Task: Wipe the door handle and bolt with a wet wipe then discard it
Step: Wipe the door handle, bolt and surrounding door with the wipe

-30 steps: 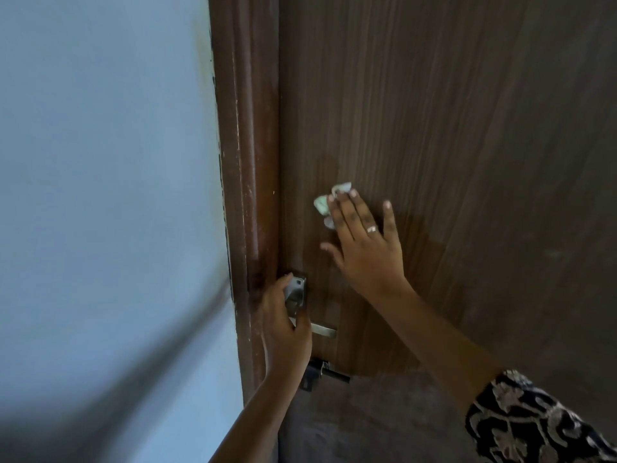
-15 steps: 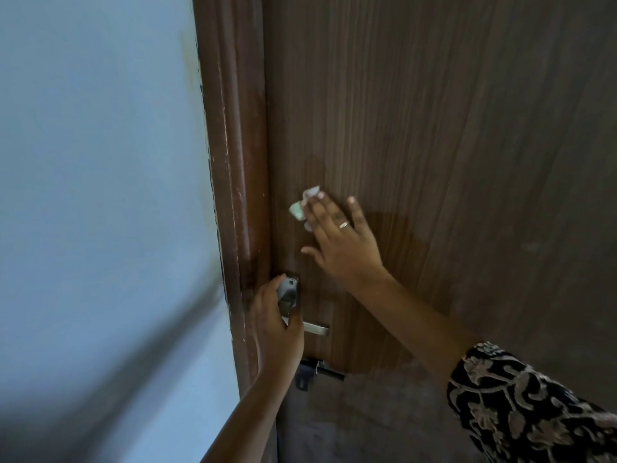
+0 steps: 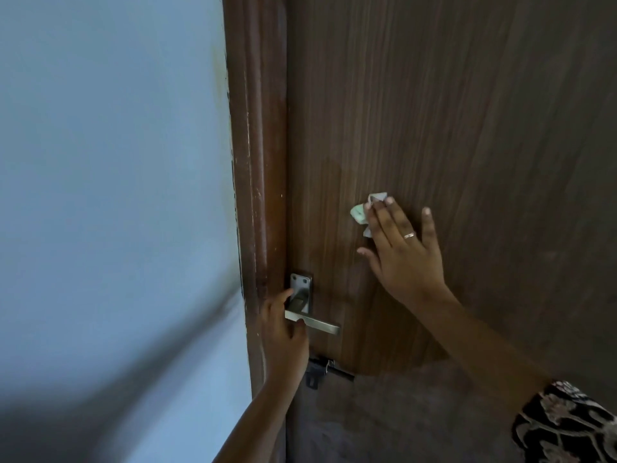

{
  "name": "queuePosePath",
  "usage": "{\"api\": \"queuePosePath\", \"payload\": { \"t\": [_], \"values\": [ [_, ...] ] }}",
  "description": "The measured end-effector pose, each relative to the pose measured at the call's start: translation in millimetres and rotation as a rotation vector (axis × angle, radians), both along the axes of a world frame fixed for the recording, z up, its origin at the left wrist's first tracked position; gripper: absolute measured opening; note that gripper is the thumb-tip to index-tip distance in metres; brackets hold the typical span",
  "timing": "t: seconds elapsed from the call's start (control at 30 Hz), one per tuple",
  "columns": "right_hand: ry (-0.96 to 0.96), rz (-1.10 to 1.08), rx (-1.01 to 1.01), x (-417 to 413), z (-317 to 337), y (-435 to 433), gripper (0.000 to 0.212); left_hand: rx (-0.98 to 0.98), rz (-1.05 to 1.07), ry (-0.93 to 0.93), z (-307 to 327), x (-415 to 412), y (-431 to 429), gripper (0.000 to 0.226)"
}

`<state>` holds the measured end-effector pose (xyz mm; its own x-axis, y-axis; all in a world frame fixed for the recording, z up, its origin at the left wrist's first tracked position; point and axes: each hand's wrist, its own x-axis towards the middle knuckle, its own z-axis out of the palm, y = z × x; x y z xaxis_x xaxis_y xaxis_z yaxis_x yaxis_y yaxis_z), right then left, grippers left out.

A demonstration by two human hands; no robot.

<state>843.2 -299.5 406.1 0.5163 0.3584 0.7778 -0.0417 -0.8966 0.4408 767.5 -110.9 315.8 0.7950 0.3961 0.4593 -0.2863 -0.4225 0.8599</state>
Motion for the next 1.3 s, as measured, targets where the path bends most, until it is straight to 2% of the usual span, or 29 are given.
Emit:
{"api": "queuePosePath", "payload": {
  "t": [0.1,0.23,0.33,0.43,0.5,0.57,0.7,0.73,0.8,0.87,0.93,1.03,1.13,1.3],
  "values": [
    [0.057,0.081,-0.179,-3.3,-26.1,8.8,0.065,0.021,-0.005,0.019,-0.2,-9.1,-12.0,0.042],
    [0.251,0.22,-0.456,-22.5,-74.8,-7.7,0.055,0.028,0.0,0.005,-5.1,-23.9,-12.0,0.037],
    [0.24,0.275,-0.399,-35.2,-84.3,-33.6,0.043,-0.014,0.087,0.056,-12.0,-31.6,-8.2,0.032],
    [0.147,0.39,-0.17,-43.2,-64.8,-56.4,0.027,-0.087,0.174,0.098,-18.3,-41.0,-23.3,0.033],
    [0.188,0.477,0.074,-54.3,-44.3,-66.1,0.019,-0.145,0.174,0.141,-19.5,-50.5,-43.5,0.036],
    [0.338,0.589,0.418,-70.1,-31.6,-75.0,0.024,-0.193,0.115,0.163,-19.7,-60.5,-69.5,0.039],
    [0.855,0.901,1.432,-107.8,-33.4,-79.5,0.021,-0.342,-0.097,0.15,-7.8,-87.1,-115.0,0.035],
    [0.946,0.955,1.621,-116.7,-37.1,-80.4,0.018,-0.383,-0.132,0.151,-4.3,-95.0,-123.8,0.033],
    [1.097,1.028,1.877,-132.5,-43.9,-83.1,0.017,-0.392,-0.178,0.166,1.7,-110.2,-136.9,0.027],
    [1.249,1.093,2.023,-147.4,-47.9,-86.6,0.021,-0.384,-0.207,0.199,7.5,-125.5,-146.2,0.023],
    [1.356,1.179,2.114,-159.6,-52.6,-89.3,0.024,-0.401,-0.223,0.184,14.7,-140.7,-151.0,0.032],
    [1.427,1.261,2.174,-175.3,-56.5,-87.3,0.02,-0.392,-0.199,0.133,22.5,-158.6,-153.2,0.044],
    [1.456,1.313,2.211,-185.5,-58.7,-82.1,0.017,-0.298,-0.142,0.14,26.4,-172.3,-152.8,0.053],
    [1.547,1.269,2.293,-201.1,-64.1,-72.5,0.027,-0.206,0.004,0.166,21.9,-187.4,-147.0,0.037]
  ]
}}
